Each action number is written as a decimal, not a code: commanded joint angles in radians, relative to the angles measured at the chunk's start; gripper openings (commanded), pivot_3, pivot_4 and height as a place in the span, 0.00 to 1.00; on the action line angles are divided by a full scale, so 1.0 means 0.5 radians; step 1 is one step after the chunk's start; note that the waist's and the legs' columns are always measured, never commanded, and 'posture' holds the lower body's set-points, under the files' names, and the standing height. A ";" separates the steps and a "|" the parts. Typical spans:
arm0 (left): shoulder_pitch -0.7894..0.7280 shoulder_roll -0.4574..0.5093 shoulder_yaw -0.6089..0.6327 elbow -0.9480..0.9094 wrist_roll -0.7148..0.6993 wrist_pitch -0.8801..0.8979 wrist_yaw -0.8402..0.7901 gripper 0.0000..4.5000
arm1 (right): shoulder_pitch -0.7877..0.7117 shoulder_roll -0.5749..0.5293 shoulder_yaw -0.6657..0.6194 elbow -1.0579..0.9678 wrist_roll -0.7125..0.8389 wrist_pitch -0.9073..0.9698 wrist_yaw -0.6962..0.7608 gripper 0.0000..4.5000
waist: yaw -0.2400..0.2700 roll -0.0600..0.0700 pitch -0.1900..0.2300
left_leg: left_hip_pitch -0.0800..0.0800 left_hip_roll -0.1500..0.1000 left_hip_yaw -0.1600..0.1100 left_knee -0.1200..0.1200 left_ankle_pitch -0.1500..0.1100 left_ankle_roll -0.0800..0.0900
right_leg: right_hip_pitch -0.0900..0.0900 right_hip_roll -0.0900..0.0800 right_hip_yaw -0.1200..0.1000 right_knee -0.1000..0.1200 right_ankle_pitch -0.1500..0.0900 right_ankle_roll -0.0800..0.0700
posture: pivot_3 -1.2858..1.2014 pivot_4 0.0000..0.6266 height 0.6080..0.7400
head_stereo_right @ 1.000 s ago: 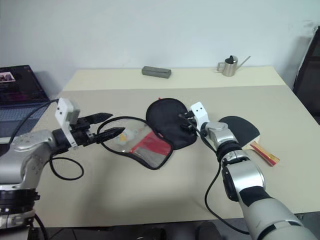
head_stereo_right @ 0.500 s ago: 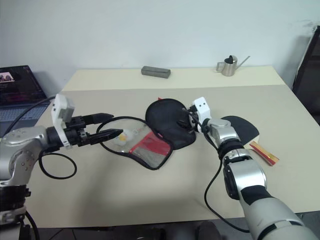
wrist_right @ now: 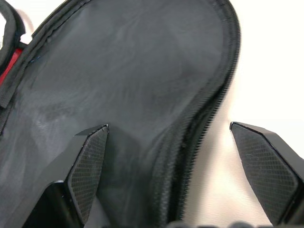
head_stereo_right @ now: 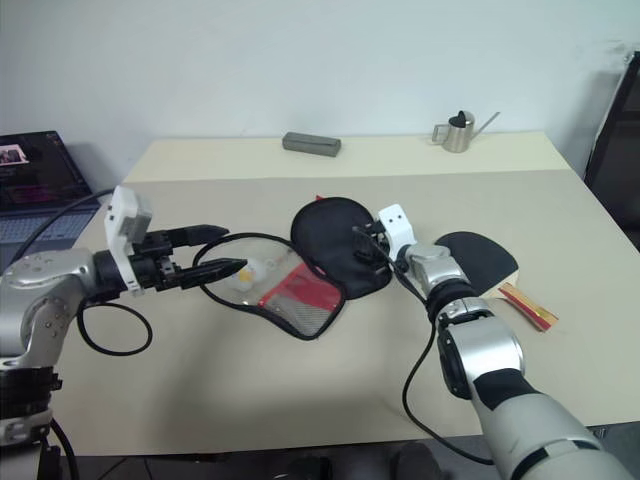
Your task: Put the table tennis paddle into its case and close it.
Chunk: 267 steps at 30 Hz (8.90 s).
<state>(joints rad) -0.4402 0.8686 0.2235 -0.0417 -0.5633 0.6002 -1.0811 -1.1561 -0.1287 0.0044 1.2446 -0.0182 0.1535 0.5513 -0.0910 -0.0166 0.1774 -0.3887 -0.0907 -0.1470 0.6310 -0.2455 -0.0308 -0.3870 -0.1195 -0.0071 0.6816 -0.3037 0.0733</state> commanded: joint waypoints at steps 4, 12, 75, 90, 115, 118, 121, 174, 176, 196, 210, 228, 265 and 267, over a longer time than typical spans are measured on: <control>-0.030 0.033 0.013 -0.016 0.031 -0.062 -0.007 0.95 | -0.036 0.051 0.032 -0.046 -0.021 0.027 0.010 0.57 | 0.000 0.000 0.000 | 0.000 0.000 0.000 0.000 0.000 0.000 | 0.000 0.000 0.000 0.000 0.000 0.000 | 0.52 0.24 1.00; 0.010 0.021 0.001 -0.056 0.030 -0.066 -0.017 0.95 | -0.029 0.046 -0.035 -0.117 0.050 0.202 -0.066 0.01 | -0.001 0.000 0.000 | 0.000 0.000 0.000 0.000 0.000 0.000 | 0.000 0.001 0.000 0.001 0.000 0.000 | 0.52 0.24 1.00; -0.095 -0.165 -0.337 -0.110 0.053 -0.065 -0.172 0.95 | 1.141 -0.125 -0.229 -2.768 0.375 1.572 -0.836 0.99 | 0.040 0.000 -0.001 | -0.009 -0.001 -0.007 0.008 0.001 0.000 | -0.003 0.003 -0.003 0.004 0.004 0.000 | 0.52 0.24 1.00; -0.164 -0.166 -0.367 -0.196 0.092 -0.153 -0.168 0.95 | 1.497 -0.809 -0.505 -2.885 0.616 1.027 -0.099 0.99 | 0.077 -0.002 0.000 | -0.011 -0.001 -0.007 0.008 0.001 0.001 | -0.002 0.003 -0.004 0.000 0.004 0.000 | 0.52 0.24 1.00; -0.242 -0.132 -0.403 -0.413 0.060 -0.065 -0.184 0.95 | 1.762 -1.504 -0.497 -1.808 0.546 0.498 0.731 0.99 | 0.083 -0.004 0.001 | -0.010 0.001 0.007 0.027 -0.007 0.013 | 0.007 0.004 -0.002 0.000 0.008 0.006 | 0.52 0.24 1.00; -0.239 -0.129 -0.400 -0.413 0.061 -0.064 -0.182 0.95 | 1.734 -1.489 -0.475 -1.741 0.523 0.457 0.735 0.99 | 0.082 -0.004 0.001 | -0.010 0.002 0.007 0.027 -0.006 0.013 | 0.007 0.004 -0.001 0.000 0.008 0.006 | 0.52 0.24 1.00; -0.238 -0.128 -0.400 -0.407 0.066 -0.067 -0.178 0.95 | 1.681 -1.460 -0.440 -1.661 0.498 0.415 0.710 0.99 | 0.081 -0.004 0.001 | -0.010 0.002 0.007 0.027 -0.006 0.012 | 0.007 0.004 -0.001 0.000 0.008 0.006 | 0.52 0.24 1.00; -0.009 -0.039 -0.157 -0.344 0.104 -0.126 0.041 0.95 | 0.998 0.179 -0.349 -3.085 0.714 2.327 -1.044 0.25 | 0.084 -0.004 0.004 | -0.011 0.028 0.030 0.024 -0.011 0.010 | -0.016 0.032 0.034 0.000 0.022 -0.002 | 0.52 0.24 1.00; 0.016 -0.039 -0.141 -0.376 0.097 -0.118 0.059 0.95 | 0.993 0.222 -0.312 -3.047 0.679 2.289 -1.083 0.25 | 0.080 -0.004 0.004 | -0.012 0.028 0.031 0.024 -0.009 0.007 | -0.018 0.032 0.035 0.000 0.022 -0.002 | 0.52 0.24 1.00; 0.024 -0.011 -0.118 -0.445 0.098 -0.099 0.165 0.95 | 1.218 0.321 -0.163 -3.051 0.481 2.025 -1.231 0.25 | 0.069 -0.003 0.003 | -0.022 0.030 0.036 0.024 -0.009 0.007 | -0.036 0.036 0.043 0.005 0.024 -0.004 | 0.52 0.24 1.00; -0.045 -0.036 -0.173 -0.368 0.129 -0.171 0.128 0.95 | 1.198 0.409 -0.128 -2.958 0.451 1.942 -1.244 0.25 | 0.068 -0.003 0.003 | -0.022 0.030 0.036 0.024 -0.008 0.005 | -0.036 0.036 0.043 0.006 0.024 -0.004 | 0.52 0.24 1.00; -0.040 -0.060 -0.184 -0.356 0.130 -0.185 0.124 0.95 | 1.181 0.416 -0.048 -3.050 0.480 1.960 -1.161 0.91 | 0.066 -0.003 0.003 | -0.021 0.031 0.037 0.024 -0.008 0.004 | -0.036 0.037 0.044 0.006 0.024 -0.004 | 0.52 0.24 1.00; -0.090 -0.083 -0.223 -0.323 0.138 -0.201 0.119 0.95 | 1.439 0.105 0.253 -3.001 0.252 1.562 -0.989 0.91 | 0.067 -0.004 0.003 | -0.021 0.031 0.037 0.026 -0.009 0.007 | -0.036 0.038 0.044 0.009 0.024 -0.004 | 0.52 0.24 1.00; -0.092 -0.082 -0.224 -0.317 0.140 -0.205 0.117 0.95 | 1.442 0.111 0.251 -3.009 0.248 1.553 -0.982 0.91 | 0.066 -0.004 0.003 | -0.021 0.031 0.037 0.026 -0.009 0.007 | -0.036 0.038 0.044 0.009 0.024 -0.004 | 0.52 0.24 1.00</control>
<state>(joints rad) -0.4660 0.8240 0.0950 -0.1927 -0.4883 0.5159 -1.0164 -0.4360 -0.0770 0.1280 -0.2334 0.1081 0.9638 0.0536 -0.0577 -0.0186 0.1789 -0.3990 -0.0751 -0.1287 0.6440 -0.2500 -0.0273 -0.4051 -0.1005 0.0149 0.6864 -0.2915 0.0711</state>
